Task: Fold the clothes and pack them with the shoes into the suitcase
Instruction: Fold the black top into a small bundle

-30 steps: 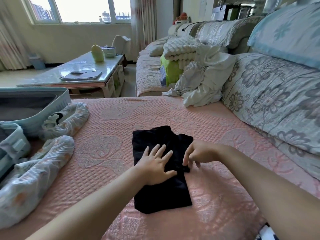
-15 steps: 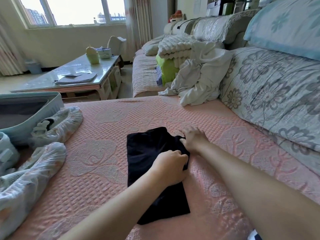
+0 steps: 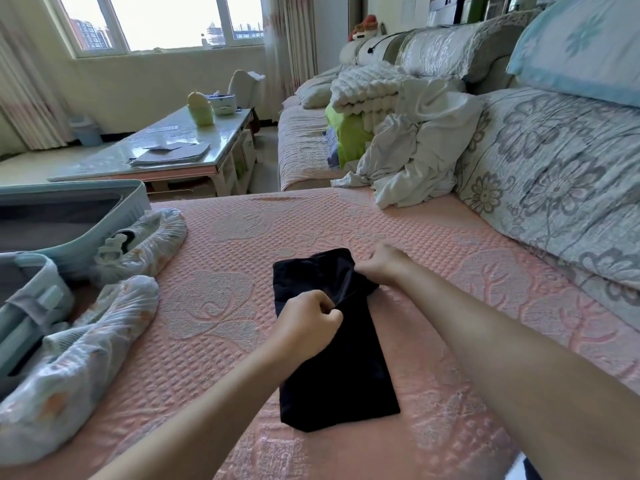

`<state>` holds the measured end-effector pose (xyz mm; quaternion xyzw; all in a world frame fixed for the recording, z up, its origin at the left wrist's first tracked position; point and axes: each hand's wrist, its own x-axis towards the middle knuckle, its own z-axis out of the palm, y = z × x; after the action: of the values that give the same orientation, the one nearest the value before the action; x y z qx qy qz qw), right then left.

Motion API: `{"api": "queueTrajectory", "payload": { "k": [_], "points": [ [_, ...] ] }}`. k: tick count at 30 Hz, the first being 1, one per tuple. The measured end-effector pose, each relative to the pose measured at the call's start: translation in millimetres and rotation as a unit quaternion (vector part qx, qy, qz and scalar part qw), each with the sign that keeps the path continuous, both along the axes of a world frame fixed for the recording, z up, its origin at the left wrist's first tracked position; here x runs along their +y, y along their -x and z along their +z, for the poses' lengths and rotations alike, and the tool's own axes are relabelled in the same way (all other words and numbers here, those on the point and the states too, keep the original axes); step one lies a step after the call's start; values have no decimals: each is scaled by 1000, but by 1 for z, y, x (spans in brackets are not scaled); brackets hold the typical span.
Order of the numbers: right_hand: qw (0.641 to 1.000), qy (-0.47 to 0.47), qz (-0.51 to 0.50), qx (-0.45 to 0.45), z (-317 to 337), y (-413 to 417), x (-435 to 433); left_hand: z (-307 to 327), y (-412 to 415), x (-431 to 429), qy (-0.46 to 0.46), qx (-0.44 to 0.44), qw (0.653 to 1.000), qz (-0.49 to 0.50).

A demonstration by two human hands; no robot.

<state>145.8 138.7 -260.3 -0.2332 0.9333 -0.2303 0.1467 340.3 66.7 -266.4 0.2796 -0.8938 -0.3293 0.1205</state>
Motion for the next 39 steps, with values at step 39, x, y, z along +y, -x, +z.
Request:
{"api": "queueTrajectory", "payload": {
  "k": [39],
  "points": [
    [944,-101,272,161,-36,-46,-11,-21,47,-82,242,-126,958,-89]
  ]
}}
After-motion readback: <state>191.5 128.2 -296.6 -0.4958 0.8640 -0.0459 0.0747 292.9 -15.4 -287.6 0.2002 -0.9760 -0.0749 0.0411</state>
